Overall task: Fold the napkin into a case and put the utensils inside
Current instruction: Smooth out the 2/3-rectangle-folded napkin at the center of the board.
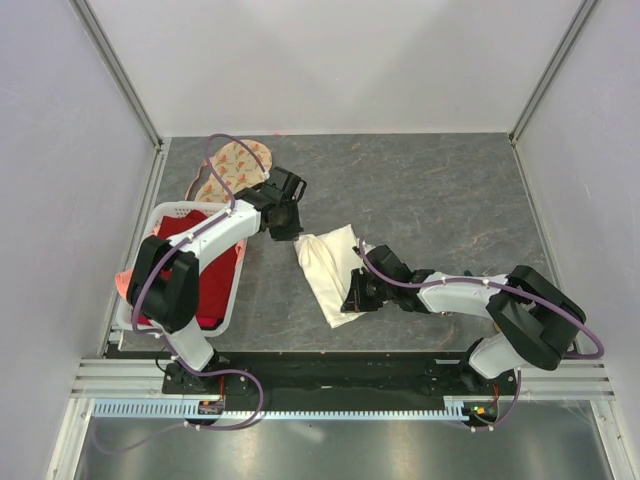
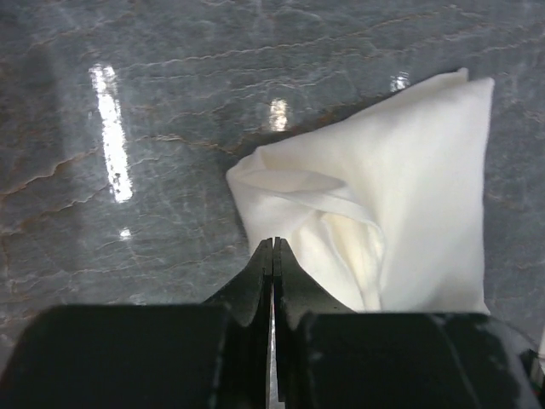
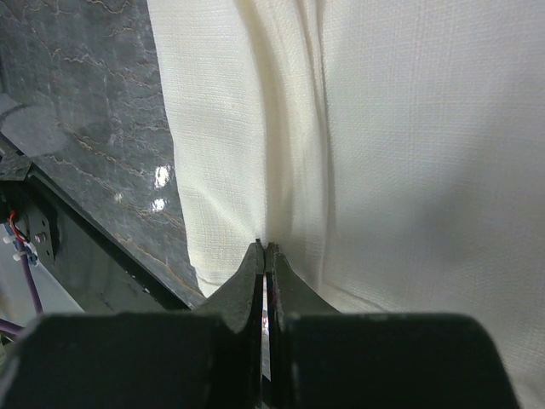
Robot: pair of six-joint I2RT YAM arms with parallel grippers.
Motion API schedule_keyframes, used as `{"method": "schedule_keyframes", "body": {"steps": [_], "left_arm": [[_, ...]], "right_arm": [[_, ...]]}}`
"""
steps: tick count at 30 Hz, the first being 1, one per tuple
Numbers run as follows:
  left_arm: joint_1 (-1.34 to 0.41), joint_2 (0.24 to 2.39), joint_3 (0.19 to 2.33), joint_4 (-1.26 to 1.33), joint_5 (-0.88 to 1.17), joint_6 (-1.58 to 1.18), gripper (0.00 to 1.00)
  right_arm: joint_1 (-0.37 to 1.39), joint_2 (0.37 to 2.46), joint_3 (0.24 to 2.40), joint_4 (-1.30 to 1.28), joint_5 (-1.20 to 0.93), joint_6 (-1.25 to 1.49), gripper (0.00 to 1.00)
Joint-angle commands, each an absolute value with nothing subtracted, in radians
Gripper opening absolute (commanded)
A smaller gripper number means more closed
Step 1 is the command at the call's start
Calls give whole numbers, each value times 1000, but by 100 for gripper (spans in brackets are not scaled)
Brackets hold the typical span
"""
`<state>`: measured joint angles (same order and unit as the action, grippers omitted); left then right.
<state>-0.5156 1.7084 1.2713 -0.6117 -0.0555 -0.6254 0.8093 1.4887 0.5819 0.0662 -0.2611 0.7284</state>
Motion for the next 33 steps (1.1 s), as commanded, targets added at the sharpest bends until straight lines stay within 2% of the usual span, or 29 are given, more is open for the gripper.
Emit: {"method": "schedule_keyframes", "body": {"steps": [1, 10, 20, 26, 28, 29, 33], "left_arm": [[-508, 1730, 1259, -595, -147, -606, 2], [-509, 1839, 1302, -529, -45, -637, 2], [-509, 1888, 1299, -397, 60, -710, 2], [-509, 1893, 1264, -325, 98, -756, 2], [-509, 1888, 1255, -313, 106, -761, 2], [-509, 1879, 1250, -310, 109, -762, 2], [-511, 1858, 1235, -298, 121, -768, 2]], "right_arm": [[807, 1457, 571, 69, -244, 713, 2], [807, 1465, 575, 80, -255, 722, 2], [807, 1453, 548, 69, -226, 719, 7], [807, 1436, 574, 2, -192, 680, 16], [807, 1431, 597, -30, -186, 664, 25], [807, 1431, 609, -46, -184, 661, 34], [798, 1428, 640, -67, -169, 641, 41]]}}
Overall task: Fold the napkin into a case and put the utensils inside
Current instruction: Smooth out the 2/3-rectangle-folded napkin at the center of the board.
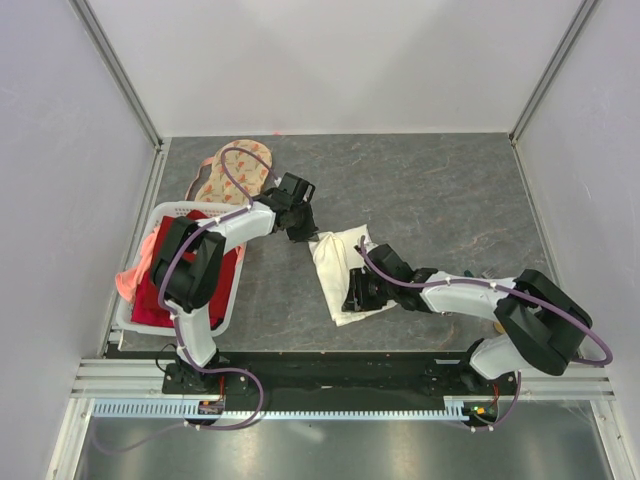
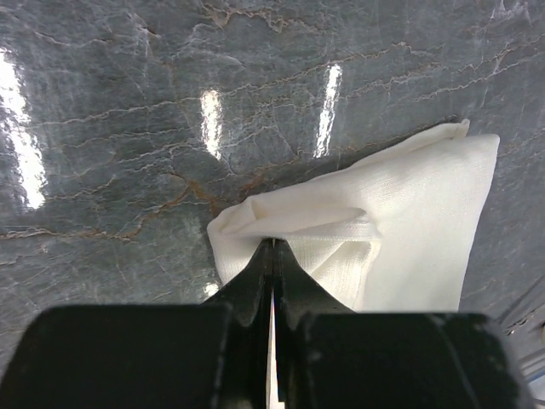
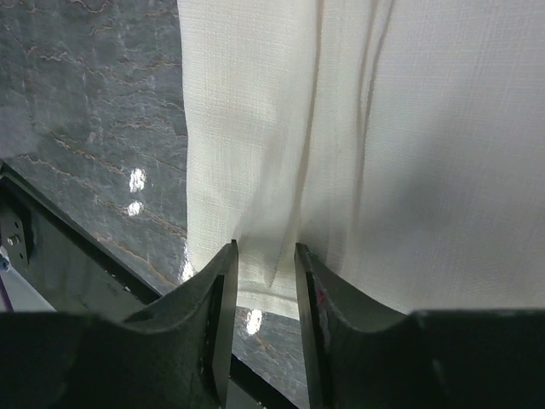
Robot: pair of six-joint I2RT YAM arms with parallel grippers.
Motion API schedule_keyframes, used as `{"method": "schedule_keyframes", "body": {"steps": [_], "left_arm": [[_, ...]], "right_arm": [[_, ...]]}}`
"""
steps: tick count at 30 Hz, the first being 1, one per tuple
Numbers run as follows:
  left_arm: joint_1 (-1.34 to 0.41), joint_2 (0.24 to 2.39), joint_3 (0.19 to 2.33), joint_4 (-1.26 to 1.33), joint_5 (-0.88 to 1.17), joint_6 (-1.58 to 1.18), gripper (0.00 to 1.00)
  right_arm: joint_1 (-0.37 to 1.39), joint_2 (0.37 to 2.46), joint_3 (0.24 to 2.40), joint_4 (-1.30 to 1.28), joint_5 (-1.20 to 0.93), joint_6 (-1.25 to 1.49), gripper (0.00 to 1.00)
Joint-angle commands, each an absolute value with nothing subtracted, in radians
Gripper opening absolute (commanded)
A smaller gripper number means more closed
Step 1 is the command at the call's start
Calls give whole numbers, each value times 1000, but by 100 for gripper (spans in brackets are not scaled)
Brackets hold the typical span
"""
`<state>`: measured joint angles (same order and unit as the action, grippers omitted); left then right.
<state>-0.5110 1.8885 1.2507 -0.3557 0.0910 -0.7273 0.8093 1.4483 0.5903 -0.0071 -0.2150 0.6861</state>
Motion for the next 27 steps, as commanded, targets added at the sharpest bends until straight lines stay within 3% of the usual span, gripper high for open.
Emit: {"method": "schedule_keyframes", "body": {"steps": [1, 10, 14, 18, 23, 27], "left_arm": [[-511, 1856, 1236, -298, 127, -769, 2], [-515, 1825, 1215, -291, 133, -769, 2], [-515, 1822, 1216, -293, 133, -765, 2], [-515, 1810, 1216, -291, 133, -750, 4], [-534, 1779, 1215, -307, 86, -698, 25], [-571, 1764, 1229, -342, 3, -646, 36]], "right_arm": [[793, 1431, 647, -77, -169, 631, 42], [678, 1558, 860, -155, -187, 509, 60], [647, 1656, 988, -172, -198, 465, 63], [631, 1736, 1089, -179, -204, 454, 59], [614, 1836, 1190, -173, -219, 463, 48], [594, 1874, 1212, -138, -239, 476, 37]]}}
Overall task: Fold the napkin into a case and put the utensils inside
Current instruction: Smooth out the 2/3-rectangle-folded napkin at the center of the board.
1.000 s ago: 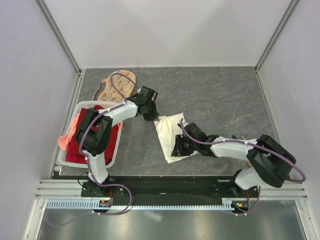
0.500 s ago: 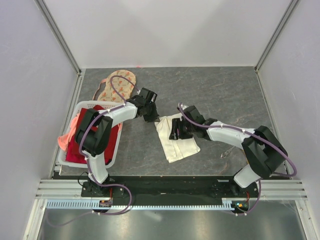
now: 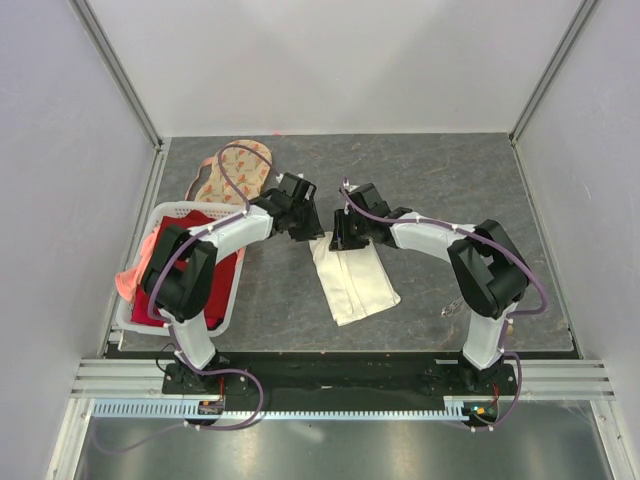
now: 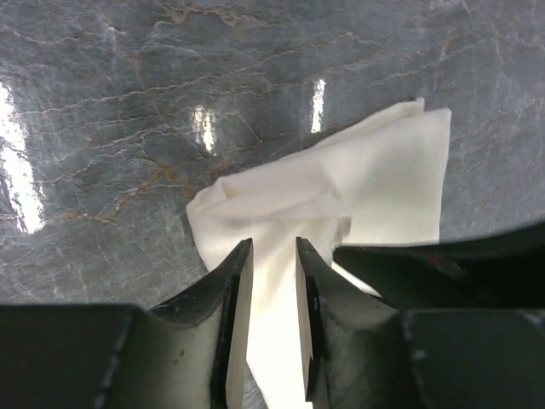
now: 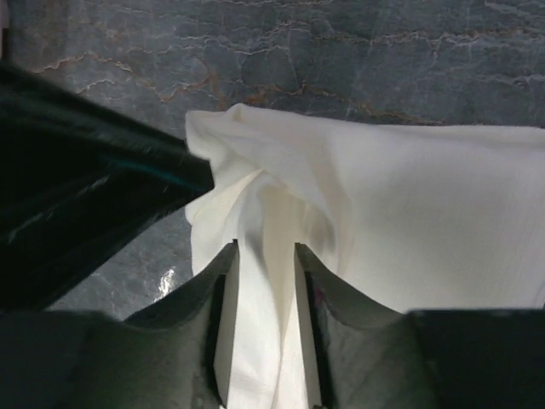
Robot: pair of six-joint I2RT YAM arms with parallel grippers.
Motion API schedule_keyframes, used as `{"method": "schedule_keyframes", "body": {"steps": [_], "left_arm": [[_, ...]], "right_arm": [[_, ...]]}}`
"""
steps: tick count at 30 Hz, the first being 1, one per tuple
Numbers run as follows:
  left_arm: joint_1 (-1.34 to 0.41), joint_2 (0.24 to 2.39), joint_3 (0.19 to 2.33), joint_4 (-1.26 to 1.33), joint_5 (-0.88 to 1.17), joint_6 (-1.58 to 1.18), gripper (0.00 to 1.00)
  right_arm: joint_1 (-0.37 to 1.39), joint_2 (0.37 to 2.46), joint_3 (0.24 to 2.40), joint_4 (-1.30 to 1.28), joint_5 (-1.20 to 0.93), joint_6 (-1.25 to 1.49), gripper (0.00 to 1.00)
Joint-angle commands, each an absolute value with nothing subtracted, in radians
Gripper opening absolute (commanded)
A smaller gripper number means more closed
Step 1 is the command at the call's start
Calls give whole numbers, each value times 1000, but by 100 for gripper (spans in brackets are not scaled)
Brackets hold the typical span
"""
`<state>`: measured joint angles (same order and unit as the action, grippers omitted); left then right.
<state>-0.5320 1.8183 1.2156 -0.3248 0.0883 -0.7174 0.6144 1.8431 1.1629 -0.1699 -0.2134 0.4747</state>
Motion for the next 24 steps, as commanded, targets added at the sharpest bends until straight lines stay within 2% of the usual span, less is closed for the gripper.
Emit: {"method": "schedule_keyframes", "body": {"steps": [1, 8, 14, 24], "left_arm": [[-577, 1766, 1241, -351, -27, -629, 37], [-635, 1818, 1311, -429, -135, -572, 34], [-649, 1835, 1331, -452, -184, -558, 30], [-650, 1885, 1391, -497, -203, -531, 29]], "right_arm": [[586, 1881, 1213, -132, -247, 488, 35], [574, 1905, 1221, -94, -298, 517, 29], [572, 1907, 1227, -72, -314, 537, 33], [558, 1910, 1233, -64, -337, 545, 37]]}}
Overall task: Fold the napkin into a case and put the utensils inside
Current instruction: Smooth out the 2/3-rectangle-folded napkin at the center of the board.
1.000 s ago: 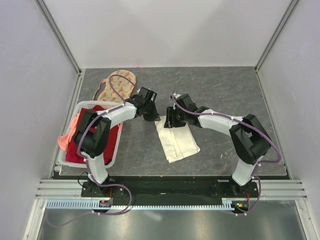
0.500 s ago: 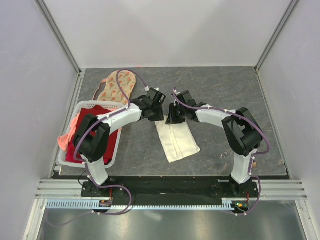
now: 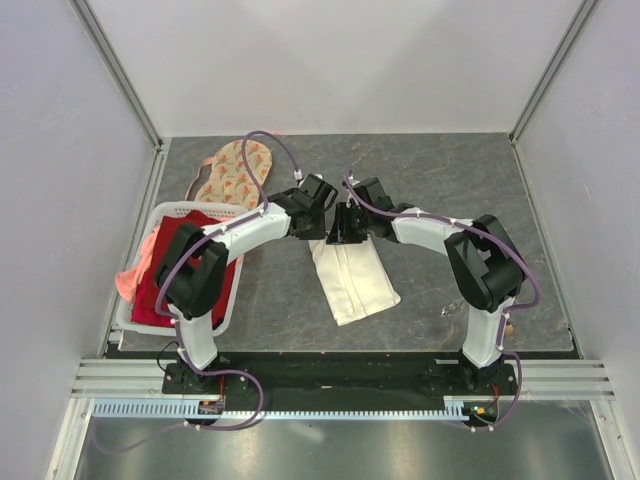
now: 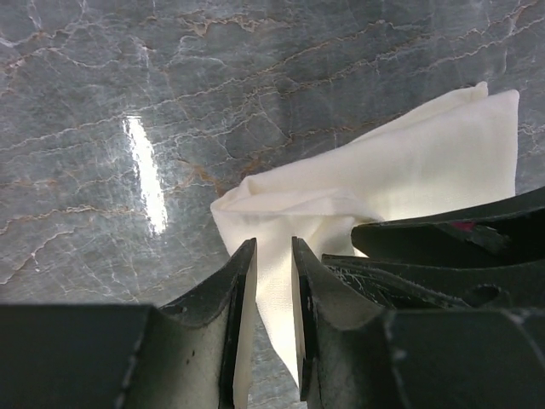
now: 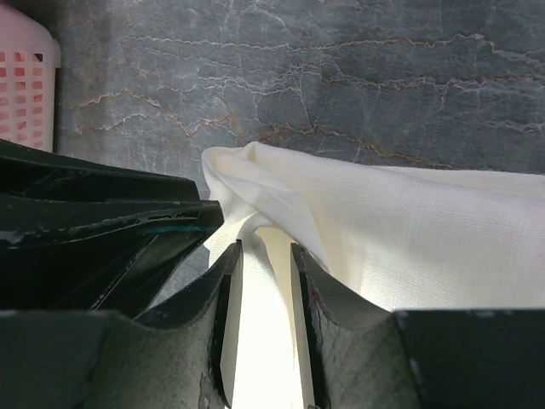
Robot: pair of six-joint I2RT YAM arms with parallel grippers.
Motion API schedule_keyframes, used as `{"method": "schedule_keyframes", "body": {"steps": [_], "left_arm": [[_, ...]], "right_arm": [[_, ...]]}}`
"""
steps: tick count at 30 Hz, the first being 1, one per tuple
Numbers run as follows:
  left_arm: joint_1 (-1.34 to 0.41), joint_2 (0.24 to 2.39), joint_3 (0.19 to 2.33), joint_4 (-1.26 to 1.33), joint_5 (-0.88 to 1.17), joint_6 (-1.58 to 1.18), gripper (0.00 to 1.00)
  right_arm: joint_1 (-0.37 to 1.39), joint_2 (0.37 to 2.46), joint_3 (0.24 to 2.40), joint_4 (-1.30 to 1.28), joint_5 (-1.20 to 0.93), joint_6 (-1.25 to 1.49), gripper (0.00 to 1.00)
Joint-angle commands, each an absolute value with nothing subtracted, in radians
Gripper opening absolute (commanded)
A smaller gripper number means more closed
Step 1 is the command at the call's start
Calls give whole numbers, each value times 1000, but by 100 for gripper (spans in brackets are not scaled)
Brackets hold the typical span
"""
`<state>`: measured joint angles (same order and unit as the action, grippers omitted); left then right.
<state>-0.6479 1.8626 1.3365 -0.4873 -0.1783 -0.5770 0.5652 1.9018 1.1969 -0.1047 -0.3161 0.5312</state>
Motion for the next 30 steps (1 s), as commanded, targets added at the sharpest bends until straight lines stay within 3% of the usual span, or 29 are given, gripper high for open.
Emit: {"method": "schedule_keyframes", "body": {"steps": [1, 24, 27, 30], "left_arm": [[-652, 1893, 1394, -499, -195, -532, 29], [-692, 1871, 1374, -499, -189, -532, 44], [-692, 1902, 1387, -506, -190, -529, 43], [-692, 1930, 1402, -512, -210, -532, 35]], "right_arm": [[557, 1911, 1233, -63, -336, 545, 37], [526, 1936, 1226, -29, -376, 568, 26], [526, 1944, 1226, -18, -388, 578, 25], [526, 1954, 1229, -14, -396, 580, 23]]}}
